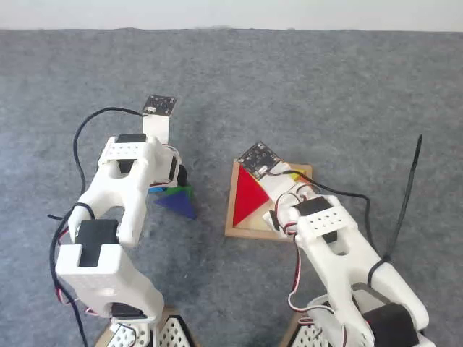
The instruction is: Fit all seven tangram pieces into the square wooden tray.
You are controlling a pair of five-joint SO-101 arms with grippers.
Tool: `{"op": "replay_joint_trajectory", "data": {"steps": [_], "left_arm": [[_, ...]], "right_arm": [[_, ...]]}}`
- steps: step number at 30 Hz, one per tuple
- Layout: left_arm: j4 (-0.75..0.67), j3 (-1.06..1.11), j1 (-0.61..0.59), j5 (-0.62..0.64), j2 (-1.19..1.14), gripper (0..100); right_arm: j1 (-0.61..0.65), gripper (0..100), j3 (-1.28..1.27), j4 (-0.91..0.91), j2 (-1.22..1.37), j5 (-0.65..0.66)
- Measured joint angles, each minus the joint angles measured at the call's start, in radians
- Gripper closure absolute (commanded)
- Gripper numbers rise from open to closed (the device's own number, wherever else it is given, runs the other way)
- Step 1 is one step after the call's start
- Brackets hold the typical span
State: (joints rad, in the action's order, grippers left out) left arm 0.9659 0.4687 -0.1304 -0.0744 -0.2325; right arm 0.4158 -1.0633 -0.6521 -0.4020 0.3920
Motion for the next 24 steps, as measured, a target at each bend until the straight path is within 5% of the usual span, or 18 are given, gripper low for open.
{"op": "replay_joint_trajectory", "data": {"steps": [24], "left_arm": [[0.0, 0.0, 0.0, 0.0, 0.0, 79]], "right_arm": [[-0.087, 99.1, -0.002, -0.032, 0.0, 0.0]]}}
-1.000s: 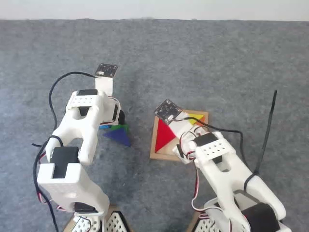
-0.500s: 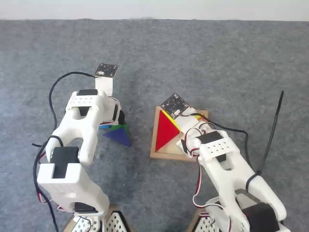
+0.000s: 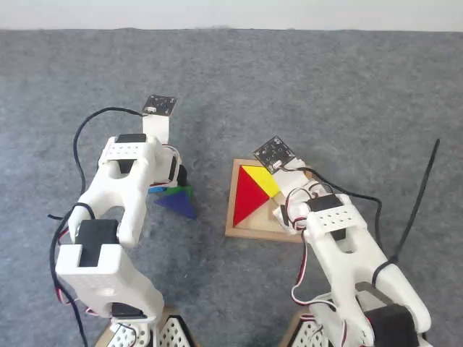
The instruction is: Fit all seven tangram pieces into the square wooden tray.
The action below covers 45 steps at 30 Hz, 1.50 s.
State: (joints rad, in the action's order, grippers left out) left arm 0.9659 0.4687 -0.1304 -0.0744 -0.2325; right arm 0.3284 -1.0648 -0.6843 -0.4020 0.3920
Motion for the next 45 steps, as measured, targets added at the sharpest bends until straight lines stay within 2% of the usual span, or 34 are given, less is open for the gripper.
{"op": "replay_joint_trajectory", "data": {"steps": [3, 9, 14, 20, 27, 38, 45], "left_arm": [[0.0, 0.0, 0.0, 0.0, 0.0, 79], [0.0, 0.0, 0.0, 0.0, 0.0, 79], [0.0, 0.0, 0.0, 0.0, 0.0, 79], [0.0, 0.0, 0.0, 0.0, 0.0, 79], [0.0, 0.0, 0.0, 0.0, 0.0, 79], [0.0, 0.0, 0.0, 0.0, 0.0, 79], [0.0, 0.0, 0.0, 0.0, 0.0, 79]], "right_arm": [[0.018, 99.1, -0.002, -0.028, 0.0, -0.002], [0.152, 99.1, -0.009, -0.08, 0.0, -0.029], [0.175, 99.1, -0.009, -0.08, -0.008, -0.046], [0.103, 99.1, -0.006, -0.11, -0.123, -0.068], [0.173, 99.1, -0.006, -0.11, -0.221, -0.083], [0.207, 99.1, 0.054, -0.041, 0.054, -0.083], [0.121, 99.1, 0.129, -0.035, 0.135, -0.069]]}}
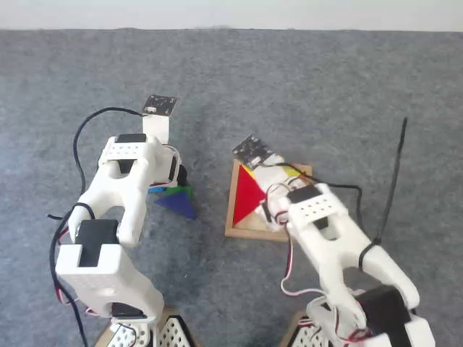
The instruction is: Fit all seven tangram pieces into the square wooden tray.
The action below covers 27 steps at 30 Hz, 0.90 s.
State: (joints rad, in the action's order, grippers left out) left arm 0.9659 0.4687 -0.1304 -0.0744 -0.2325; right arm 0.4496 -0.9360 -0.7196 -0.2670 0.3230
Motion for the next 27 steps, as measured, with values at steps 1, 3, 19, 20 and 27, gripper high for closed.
{"op": "replay_joint_trajectory", "data": {"steps": [1, 3, 19, 20, 27], "left_arm": [[0.0, 0.0, 0.0, 0.0, 0.0, 79], [0.0, 0.0, 0.0, 0.0, 0.0, 79], [0.0, 0.0, 0.0, 0.0, 0.0, 79], [0.0, 0.0, 0.0, 0.0, 0.0, 79], [0.0, 0.002, 0.0, 0.0, 0.008, 79]], "right_arm": [[-0.017, 99.1, 0.009, 0.0, 0.008, 0.011], [-0.051, 99.1, 0.028, 0.0, 0.025, 0.035], [-0.16, 99.1, 0.167, 0.003, 0.155, 0.064], [-0.169, 99.1, 0.166, 0.003, 0.144, 0.064], [-0.215, 99.1, 0.021, -0.003, -0.164, 0.014]]}}
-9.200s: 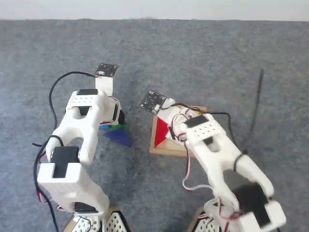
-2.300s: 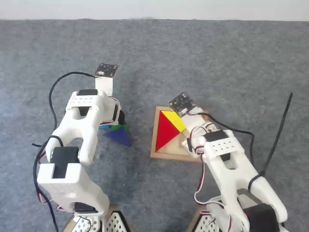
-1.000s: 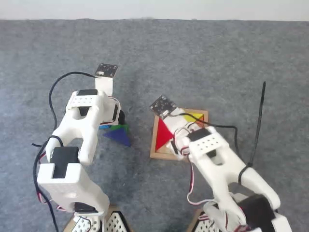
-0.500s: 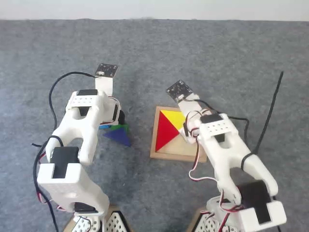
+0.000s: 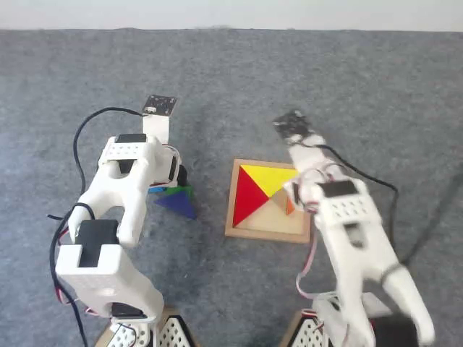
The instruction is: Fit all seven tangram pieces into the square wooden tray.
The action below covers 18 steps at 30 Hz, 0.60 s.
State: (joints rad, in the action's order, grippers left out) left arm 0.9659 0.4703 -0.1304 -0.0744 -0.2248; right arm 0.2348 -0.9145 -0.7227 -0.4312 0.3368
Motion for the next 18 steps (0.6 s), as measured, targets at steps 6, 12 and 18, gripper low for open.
{"op": "replay_joint_trajectory", "data": {"steps": [6, 12, 18], "left_arm": [[0.155, -0.064, 0.002, -0.037, 0.044, 79], [0.445, -0.181, 0.0, -0.143, 0.181, 79], [0.551, -0.152, 0.012, -0.203, 0.288, 79]], "right_arm": [[-0.169, 99.1, -0.161, -0.071, -0.253, -0.002], [-0.293, 99.1, -0.235, -0.058, -0.245, 0.069], [-0.318, 99.1, -0.221, -0.005, -0.061, 0.08]]}}
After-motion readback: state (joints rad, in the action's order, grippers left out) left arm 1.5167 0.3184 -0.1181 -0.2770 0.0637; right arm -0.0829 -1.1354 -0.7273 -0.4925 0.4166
